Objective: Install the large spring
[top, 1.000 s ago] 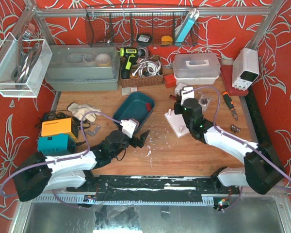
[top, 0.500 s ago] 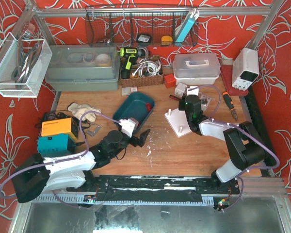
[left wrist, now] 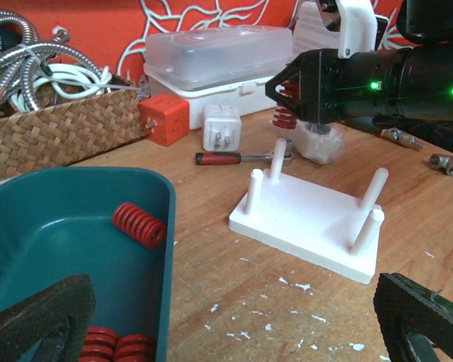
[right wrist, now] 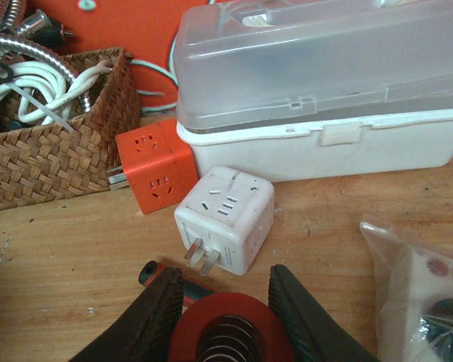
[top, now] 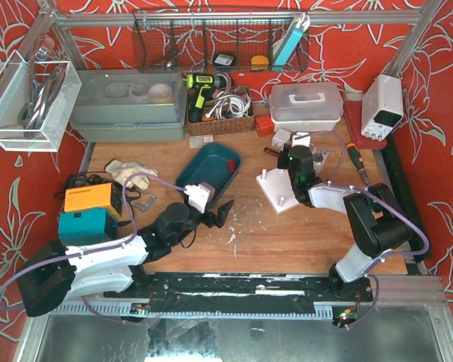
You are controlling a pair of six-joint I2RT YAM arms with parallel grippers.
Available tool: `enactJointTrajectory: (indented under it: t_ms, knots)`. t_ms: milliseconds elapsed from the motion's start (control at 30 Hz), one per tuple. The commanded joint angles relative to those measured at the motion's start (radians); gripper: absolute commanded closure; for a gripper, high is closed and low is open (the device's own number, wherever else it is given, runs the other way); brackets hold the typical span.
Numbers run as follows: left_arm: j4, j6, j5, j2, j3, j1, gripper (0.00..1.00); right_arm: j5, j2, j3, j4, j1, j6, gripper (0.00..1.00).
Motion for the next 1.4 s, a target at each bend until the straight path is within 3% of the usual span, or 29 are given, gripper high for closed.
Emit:
enactJointTrajectory:
  t_ms: [0,867,1367]
  knots:
    - [0.027,0.013,0.003,-0.012,-0.002,0.003,0.0,-0.012,0.0,0.024,0.033,-0.003,0.01,1.0]
    - [0.016,0.015,0.025,-0.011,0.008,0.003,0.0,-0.032,0.067,0.031,0.0,-0.002,0.016,1.0]
    - [0.015,0.018,0.028,-0.011,0.008,0.003,0.0,-0.046,-0.005,0.029,-0.04,0.001,-0.033,1.0]
